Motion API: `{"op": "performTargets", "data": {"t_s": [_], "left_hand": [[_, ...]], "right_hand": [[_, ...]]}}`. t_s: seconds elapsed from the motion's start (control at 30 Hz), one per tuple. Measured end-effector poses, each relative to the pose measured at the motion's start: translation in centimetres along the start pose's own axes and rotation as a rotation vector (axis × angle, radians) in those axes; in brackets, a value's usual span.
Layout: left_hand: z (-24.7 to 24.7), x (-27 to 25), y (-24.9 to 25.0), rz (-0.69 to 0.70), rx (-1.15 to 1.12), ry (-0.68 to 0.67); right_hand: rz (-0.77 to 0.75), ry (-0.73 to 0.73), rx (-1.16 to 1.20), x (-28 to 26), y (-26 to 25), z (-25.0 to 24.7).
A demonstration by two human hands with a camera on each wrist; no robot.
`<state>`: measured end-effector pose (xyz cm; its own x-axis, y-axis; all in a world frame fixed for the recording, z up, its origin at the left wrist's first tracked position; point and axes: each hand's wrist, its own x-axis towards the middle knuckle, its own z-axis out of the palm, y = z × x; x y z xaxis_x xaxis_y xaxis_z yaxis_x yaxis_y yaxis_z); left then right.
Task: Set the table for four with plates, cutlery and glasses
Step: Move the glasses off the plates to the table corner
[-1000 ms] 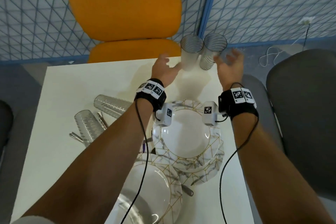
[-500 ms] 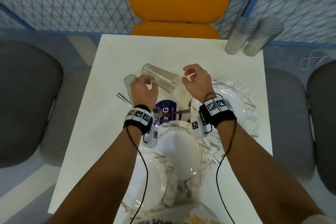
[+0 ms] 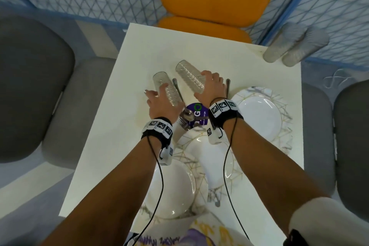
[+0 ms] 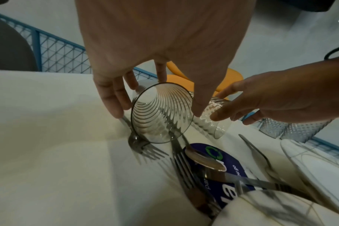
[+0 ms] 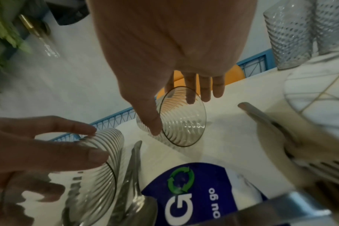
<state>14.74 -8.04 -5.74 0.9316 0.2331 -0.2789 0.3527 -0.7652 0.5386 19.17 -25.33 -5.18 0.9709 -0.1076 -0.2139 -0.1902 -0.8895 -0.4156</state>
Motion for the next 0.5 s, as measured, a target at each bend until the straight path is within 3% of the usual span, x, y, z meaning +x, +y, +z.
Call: {"op": "performTargets", "data": {"t_s": [0.13,0.27,0.5], "left_hand": [[-0.4,-0.1,-0.4,0.015,-0.101,0.010],[-1.1,-0.1,0.0,0.010,-0.207,0.086],[-2.7,0.4,3.1,0.091,-0.391,0.223]], "right_hand": [[0.020,0.118,0.205,-0.8,-0.2,-0.6],[0.015,0.319,0.456,-1.6,0.4,-1.9],[0.103,0.536,0.743,-2.1,3.5,-6.6]]}}
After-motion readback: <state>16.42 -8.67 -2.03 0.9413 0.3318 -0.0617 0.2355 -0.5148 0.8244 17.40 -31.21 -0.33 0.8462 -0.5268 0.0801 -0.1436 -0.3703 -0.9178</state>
